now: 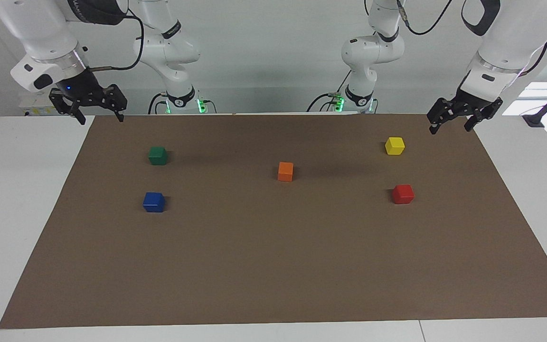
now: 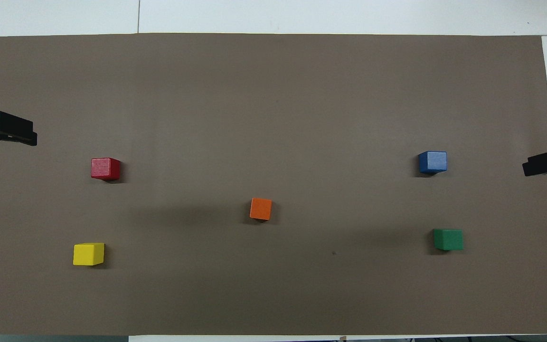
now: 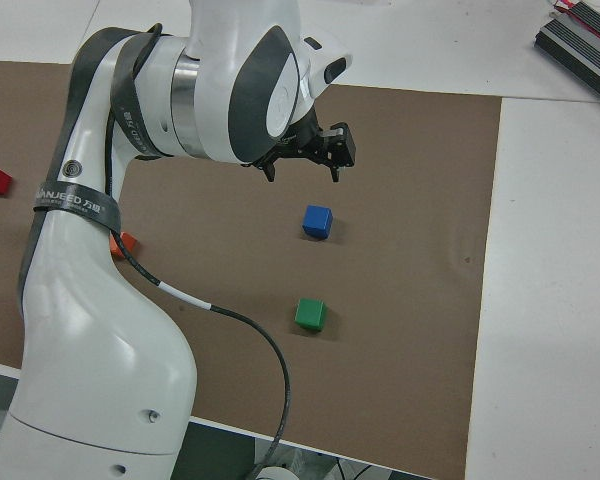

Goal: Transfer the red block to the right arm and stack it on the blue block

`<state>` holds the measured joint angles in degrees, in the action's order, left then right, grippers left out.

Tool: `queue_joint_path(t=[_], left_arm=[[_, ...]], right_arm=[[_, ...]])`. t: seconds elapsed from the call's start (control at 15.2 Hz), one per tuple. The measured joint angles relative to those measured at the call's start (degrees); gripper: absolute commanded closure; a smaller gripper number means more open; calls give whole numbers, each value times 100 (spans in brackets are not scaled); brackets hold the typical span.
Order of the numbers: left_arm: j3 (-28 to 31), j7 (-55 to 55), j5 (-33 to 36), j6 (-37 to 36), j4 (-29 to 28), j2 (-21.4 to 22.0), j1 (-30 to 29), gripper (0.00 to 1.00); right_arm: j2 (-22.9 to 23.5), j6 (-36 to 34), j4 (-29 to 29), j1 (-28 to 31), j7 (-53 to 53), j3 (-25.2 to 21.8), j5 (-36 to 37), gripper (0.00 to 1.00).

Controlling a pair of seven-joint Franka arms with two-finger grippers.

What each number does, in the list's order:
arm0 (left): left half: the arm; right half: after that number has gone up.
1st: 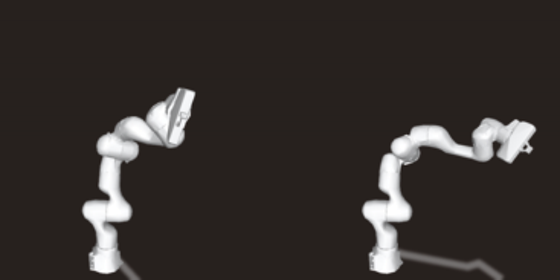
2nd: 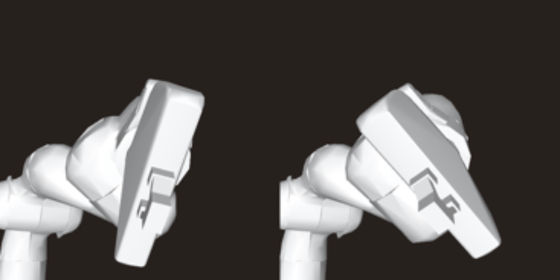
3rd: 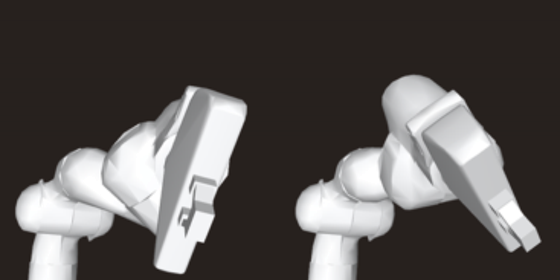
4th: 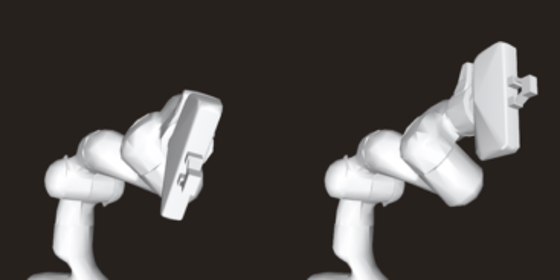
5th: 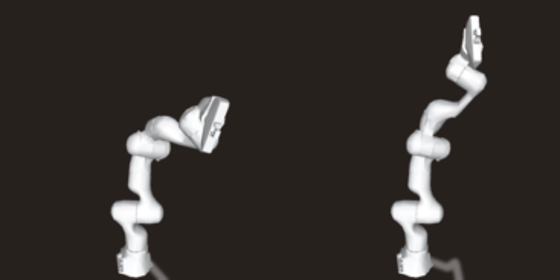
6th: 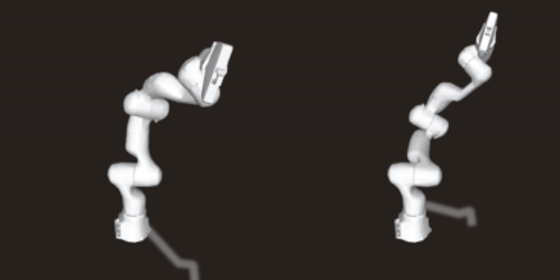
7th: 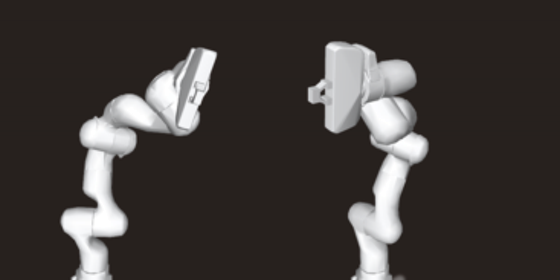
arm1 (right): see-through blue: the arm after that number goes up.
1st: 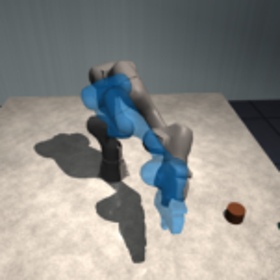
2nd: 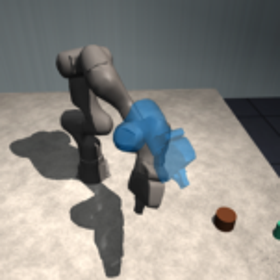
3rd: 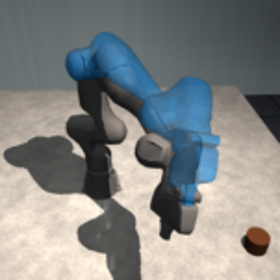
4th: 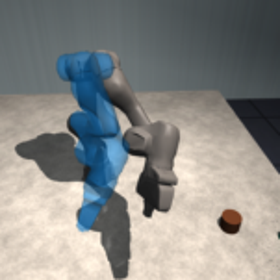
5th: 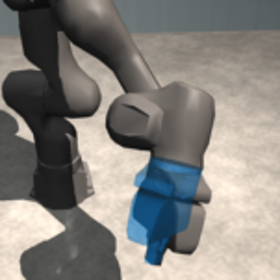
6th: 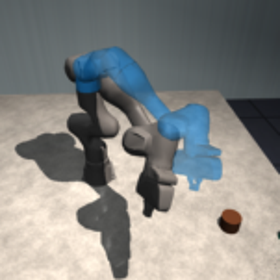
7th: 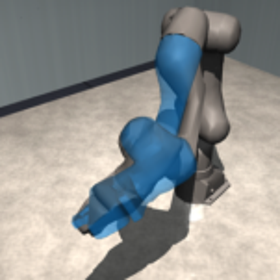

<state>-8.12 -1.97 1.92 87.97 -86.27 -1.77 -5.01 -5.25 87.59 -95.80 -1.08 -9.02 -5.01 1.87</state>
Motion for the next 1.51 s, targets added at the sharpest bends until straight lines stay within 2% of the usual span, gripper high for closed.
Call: queue_joint_path(t=[0.26,0.39,0.59,0.72,0.85,1.12,1.38,1.51], left_arm=[[-1,0,-2,10,-39,2,0,0],[0,-17,-2,263,-307,59,0,0],[5,-444,-3,1544,-1583,459,-1,0],[8,-657,-4,2269,-2419,669,-2,0],[24,-571,-4,2685,-2852,600,-14,0],[49,-26,-4,3362,-3024,-3,-194,0],[44,116,12,4103,-3154,-579,-210,0],[43,128,14,4506,-3410,-694,-210,0]], right_arm=[[0,0,0,1,0,-1,0,0],[0,0,0,8,0,-4,0,0],[-5,1,-40,9,-27,-5,0,0],[-62,183,-298,10,-98,-8,-157,0],[-176,675,-901,90,-192,-18,-802,0],[-237,1378,-1968,439,-1185,-40,-2343,0],[-21,1339,-2604,1008,-2725,-55,-4118,0],[179,909,-2749,1256,-3155,-67,-4824,0]])
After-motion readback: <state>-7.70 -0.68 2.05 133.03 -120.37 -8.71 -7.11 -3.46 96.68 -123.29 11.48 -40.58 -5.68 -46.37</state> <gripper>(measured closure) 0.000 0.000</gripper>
